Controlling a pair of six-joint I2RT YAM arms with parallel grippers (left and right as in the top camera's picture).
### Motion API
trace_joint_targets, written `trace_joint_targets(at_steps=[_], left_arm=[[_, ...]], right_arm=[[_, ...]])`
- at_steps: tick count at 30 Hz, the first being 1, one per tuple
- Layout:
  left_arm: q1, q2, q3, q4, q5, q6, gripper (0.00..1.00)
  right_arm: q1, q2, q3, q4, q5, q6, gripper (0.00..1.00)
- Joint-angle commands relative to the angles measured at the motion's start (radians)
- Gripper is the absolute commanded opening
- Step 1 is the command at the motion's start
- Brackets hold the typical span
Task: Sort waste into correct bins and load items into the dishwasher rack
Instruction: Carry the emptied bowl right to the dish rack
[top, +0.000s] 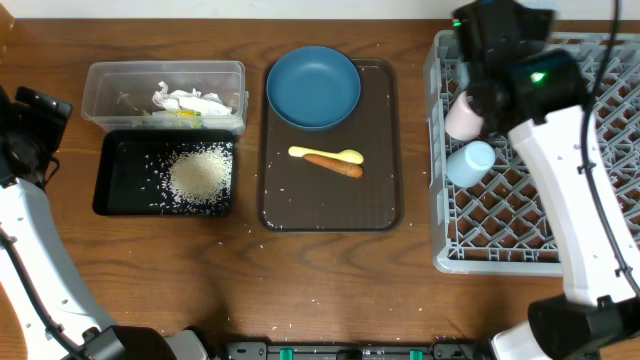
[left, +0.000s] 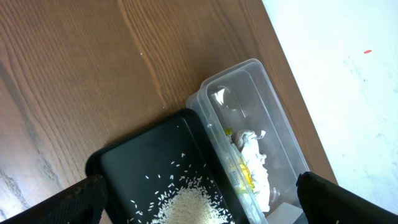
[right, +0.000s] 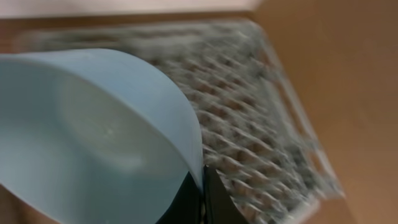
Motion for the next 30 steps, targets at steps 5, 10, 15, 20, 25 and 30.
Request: trace_joint_targets(at_steps=[5,10,15,20,25,30], left_arm=[[0.004,-0.003,0.020,0.000,-0.005,-0.002,1.00],[0.004,-0.003,0.020,0.000,-0.005,-0.002,1.00],[0.004,-0.003,0.020,0.000,-0.005,-0.002,1.00],[0.004,-0.003,0.020,0.000,-0.005,-0.002,1.00],[0.004,-0.003,0.020,0.000,-0.005,-0.002,1.00],[0.004,-0.003,0.020,0.000,-0.005,-0.002,1.00]], right_arm=[[-0.170,0.114,-0.005,-0.048,0.177,0.107,0.01],[-0.246,0.217,-0.005,-0.069,0.182,-0.011,0.01],[-0.258,0.312,-0.005,-0.138,0.296,-0.014,0.01],[-0.257,0.381,-0.005,-0.138,0.361,-0.014,0.01],[-0.244,0.419,-0.005,-0.136,0.360,-0.013,0.01],[-0.216,0.424,-0.005,-0.094,0.357,0.009,0.01]])
